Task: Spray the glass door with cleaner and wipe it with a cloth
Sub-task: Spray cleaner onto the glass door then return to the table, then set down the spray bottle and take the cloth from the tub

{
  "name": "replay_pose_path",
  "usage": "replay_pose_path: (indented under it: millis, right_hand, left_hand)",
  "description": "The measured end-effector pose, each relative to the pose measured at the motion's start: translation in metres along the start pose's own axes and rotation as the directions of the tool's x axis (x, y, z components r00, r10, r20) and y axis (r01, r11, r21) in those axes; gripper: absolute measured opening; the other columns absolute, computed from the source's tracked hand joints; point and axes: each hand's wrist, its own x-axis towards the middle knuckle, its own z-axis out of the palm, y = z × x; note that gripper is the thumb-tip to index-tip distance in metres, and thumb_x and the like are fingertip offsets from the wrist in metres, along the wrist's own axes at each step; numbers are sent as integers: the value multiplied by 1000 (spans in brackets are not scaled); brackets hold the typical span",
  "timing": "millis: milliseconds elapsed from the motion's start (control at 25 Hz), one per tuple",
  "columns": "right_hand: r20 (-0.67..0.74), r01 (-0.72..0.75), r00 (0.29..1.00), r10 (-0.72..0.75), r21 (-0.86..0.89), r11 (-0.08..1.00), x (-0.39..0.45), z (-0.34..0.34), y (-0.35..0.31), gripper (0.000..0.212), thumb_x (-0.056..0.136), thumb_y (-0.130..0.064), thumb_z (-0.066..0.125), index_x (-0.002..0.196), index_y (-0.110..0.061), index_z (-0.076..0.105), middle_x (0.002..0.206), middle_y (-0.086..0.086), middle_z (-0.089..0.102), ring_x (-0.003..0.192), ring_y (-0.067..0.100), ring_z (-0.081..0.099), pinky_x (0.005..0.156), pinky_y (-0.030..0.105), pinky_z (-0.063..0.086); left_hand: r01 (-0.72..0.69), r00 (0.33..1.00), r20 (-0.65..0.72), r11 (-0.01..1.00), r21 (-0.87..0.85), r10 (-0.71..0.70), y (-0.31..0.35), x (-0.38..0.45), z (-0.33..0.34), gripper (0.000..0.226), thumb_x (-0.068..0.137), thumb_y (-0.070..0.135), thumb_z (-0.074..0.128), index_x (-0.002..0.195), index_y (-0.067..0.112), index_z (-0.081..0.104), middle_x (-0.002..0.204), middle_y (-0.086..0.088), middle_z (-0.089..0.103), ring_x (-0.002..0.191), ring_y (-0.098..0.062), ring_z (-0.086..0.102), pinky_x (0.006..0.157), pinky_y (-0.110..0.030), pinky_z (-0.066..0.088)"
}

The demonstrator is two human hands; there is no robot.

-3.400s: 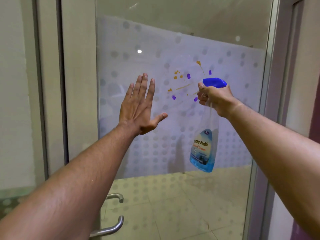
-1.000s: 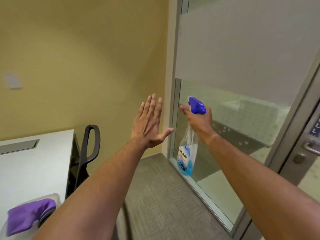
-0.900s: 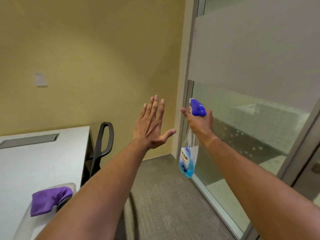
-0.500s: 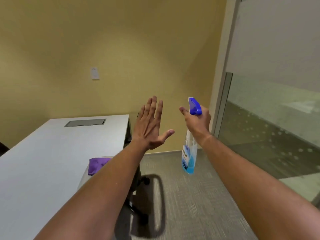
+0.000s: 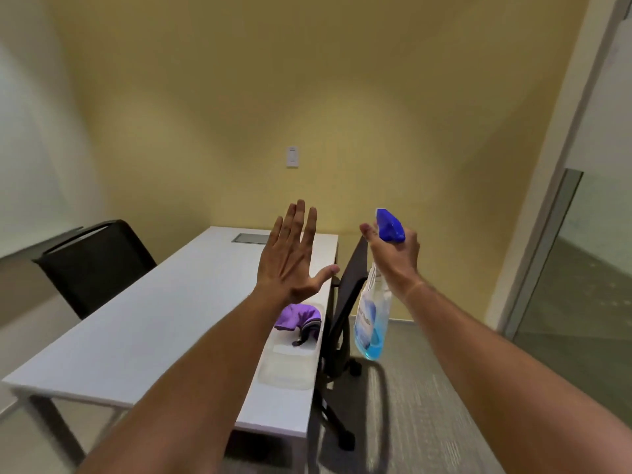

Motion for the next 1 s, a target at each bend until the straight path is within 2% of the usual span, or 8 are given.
replay_pose_path:
  millis: [160, 320, 440, 520, 600, 720, 840, 1000]
  right_hand:
    - [-13, -25, 1000, 25, -17, 1000, -29, 71, -8, 46, 79, -39, 77, 74, 1, 54, 59, 1, 44, 56, 18, 37, 59, 30, 37]
    - [-11, -49, 999, 48, -19, 999, -54, 141, -10, 35, 83, -37, 75, 81, -8, 56, 65, 1, 48, 57, 15, 41, 57, 25, 36]
    - [-1, -73, 997, 73, 7, 997, -64, 184, -6, 32, 84, -35, 74, 87, -11, 53, 71, 2, 48, 61, 12, 44, 54, 9, 40]
    - [-13, -87, 996, 87, 20, 996, -65, 210, 2, 30, 83, -36, 75, 86, -18, 52, 74, 0, 49, 65, 12, 46, 61, 14, 43]
    - [-31, -115, 993, 117, 48, 992, -64, 234, 10, 32, 83, -35, 76, 96, -18, 53, 80, -1, 50, 71, 12, 49, 67, 21, 44]
    - [-39, -146, 988, 147, 45, 988, -58, 266, 31, 52, 82, -38, 76, 119, -8, 55, 97, 10, 59, 81, 16, 56, 67, 18, 47]
    - [-43, -157, 986, 160, 56, 986, -48, 295, 58, 57, 83, -39, 74, 127, -10, 51, 107, 11, 58, 87, 18, 59, 70, 17, 47]
    - [-45, -101, 994, 104, 65, 993, -29, 328, 92, 37, 87, -32, 72, 113, -20, 48, 89, -4, 52, 72, 14, 56, 71, 20, 51]
  left_hand:
    - [15, 1000, -5, 1000, -1, -15, -74, -26, -1, 104, 83, 77, 24, 153, 12, -17, 161, -12, -23, 149, -25, -19, 123, -43, -2]
    - [20, 999, 25, 1000, -8, -20, -141, -44, 10, 103, 83, 78, 23, 153, 14, -16, 161, -11, -23, 149, -25, -19, 123, -42, -4]
    - [29, 998, 48, 999, -22, -28, -179, -54, 24, 103, 83, 78, 23, 153, 14, -16, 161, -10, -23, 149, -24, -19, 122, -41, -6]
    - [40, 998, 59, 999, -30, -38, -199, -58, 35, 103, 83, 79, 22, 153, 15, -16, 161, -9, -23, 149, -24, -18, 122, -40, -7]
    - [50, 996, 75, 998, -39, -47, -214, -61, 50, 103, 83, 79, 22, 153, 15, -16, 161, -10, -23, 149, -24, -18, 122, -40, -8]
    - [55, 993, 103, 997, -47, -50, -233, -61, 74, 102, 83, 78, 22, 153, 14, -16, 161, -11, -22, 149, -25, -18, 123, -42, -6]
    - [74, 990, 128, 996, -55, -66, -249, -51, 104, 102, 83, 79, 23, 153, 15, -15, 161, -10, -23, 149, -25, -18, 123, -42, -6]
    - [109, 981, 165, 993, -49, -99, -266, -35, 150, 101, 83, 79, 22, 152, 17, -18, 161, -9, -21, 149, -25, -17, 123, -43, -4]
